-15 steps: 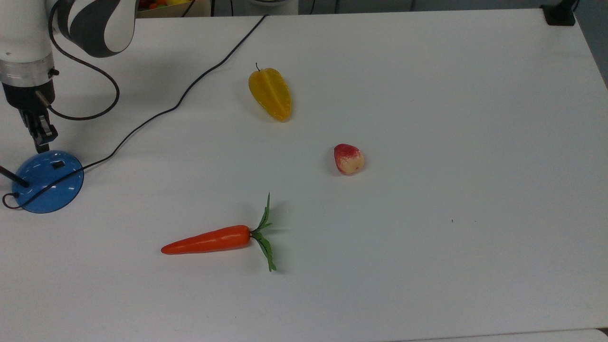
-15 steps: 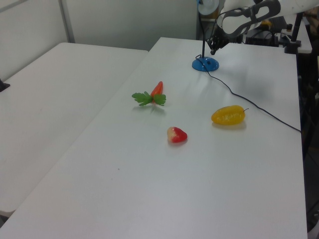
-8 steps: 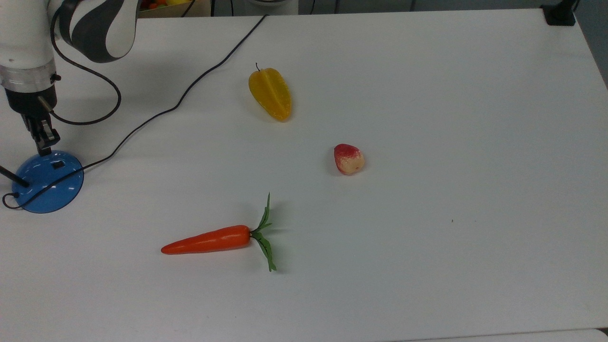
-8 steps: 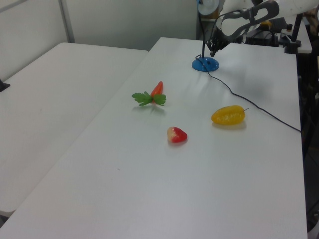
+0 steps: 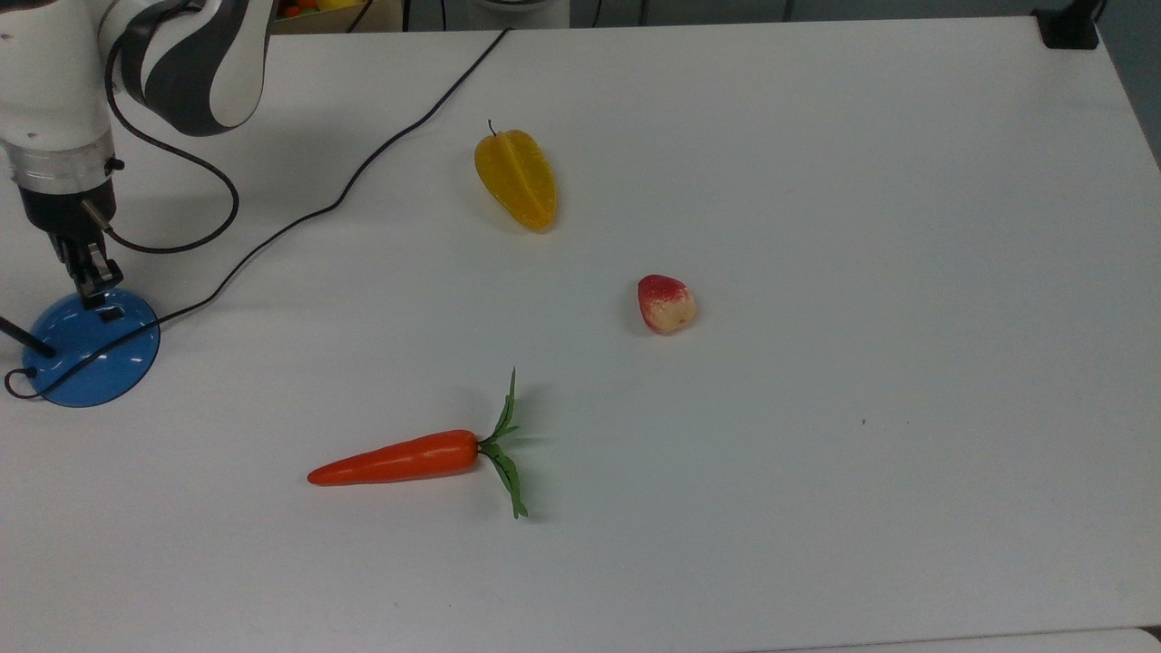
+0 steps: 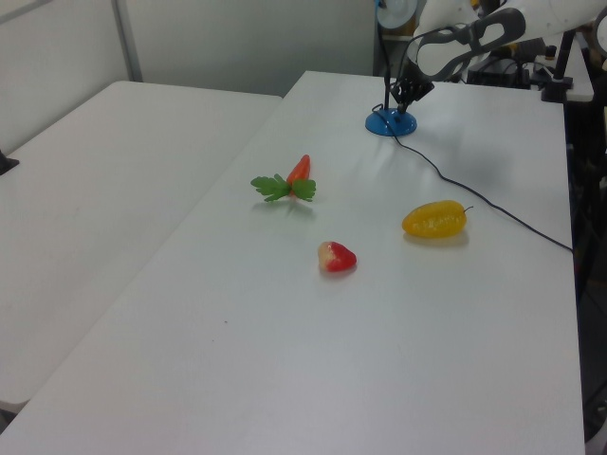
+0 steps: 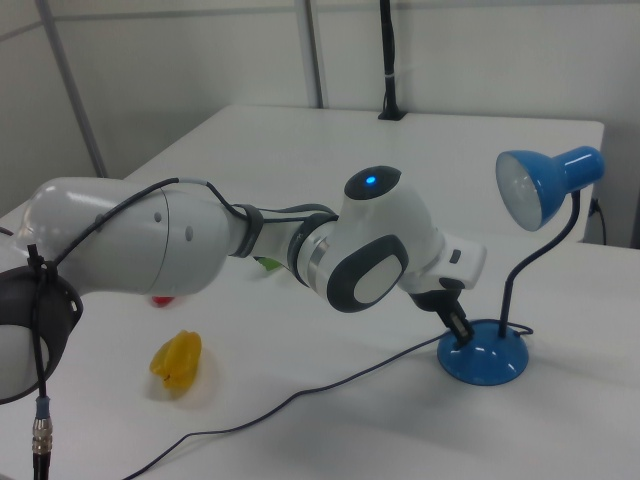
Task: Turn on desk lamp
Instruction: 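Press down on the switch on the lamp base with the gripper fingers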
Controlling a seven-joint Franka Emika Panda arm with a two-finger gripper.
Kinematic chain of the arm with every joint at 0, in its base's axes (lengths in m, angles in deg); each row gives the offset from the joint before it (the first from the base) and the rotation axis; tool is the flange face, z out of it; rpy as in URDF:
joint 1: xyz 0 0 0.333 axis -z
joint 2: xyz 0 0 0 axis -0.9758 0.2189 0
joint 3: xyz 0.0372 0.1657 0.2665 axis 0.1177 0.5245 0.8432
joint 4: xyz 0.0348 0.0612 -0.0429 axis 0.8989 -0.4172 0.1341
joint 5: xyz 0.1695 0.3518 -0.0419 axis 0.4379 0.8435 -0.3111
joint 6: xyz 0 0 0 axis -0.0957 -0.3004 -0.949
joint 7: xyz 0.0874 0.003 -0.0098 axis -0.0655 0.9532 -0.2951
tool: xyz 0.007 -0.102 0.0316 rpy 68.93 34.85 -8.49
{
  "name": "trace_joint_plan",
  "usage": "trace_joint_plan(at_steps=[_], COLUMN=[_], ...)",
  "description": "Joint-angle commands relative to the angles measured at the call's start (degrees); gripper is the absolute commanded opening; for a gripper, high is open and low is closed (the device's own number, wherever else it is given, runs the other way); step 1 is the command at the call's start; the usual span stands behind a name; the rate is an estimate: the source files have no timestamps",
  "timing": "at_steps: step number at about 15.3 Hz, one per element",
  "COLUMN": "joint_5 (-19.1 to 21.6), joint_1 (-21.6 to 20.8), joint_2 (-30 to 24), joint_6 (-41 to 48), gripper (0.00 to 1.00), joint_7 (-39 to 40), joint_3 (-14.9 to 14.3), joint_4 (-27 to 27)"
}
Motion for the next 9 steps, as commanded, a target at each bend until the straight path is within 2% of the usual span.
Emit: trace_joint_plan(at_steps=[1, 9], joint_5=[-0.92, -1.35], joint_1=[-0.51, -0.59], joint_2=[2.01, 2.54], joint_6=[-1.25, -1.25], gripper=[0.00, 0.00], joint_7=[-1.04, -1.04], joint_3=[-0.22, -0.13], joint_4=[2.62, 2.71])
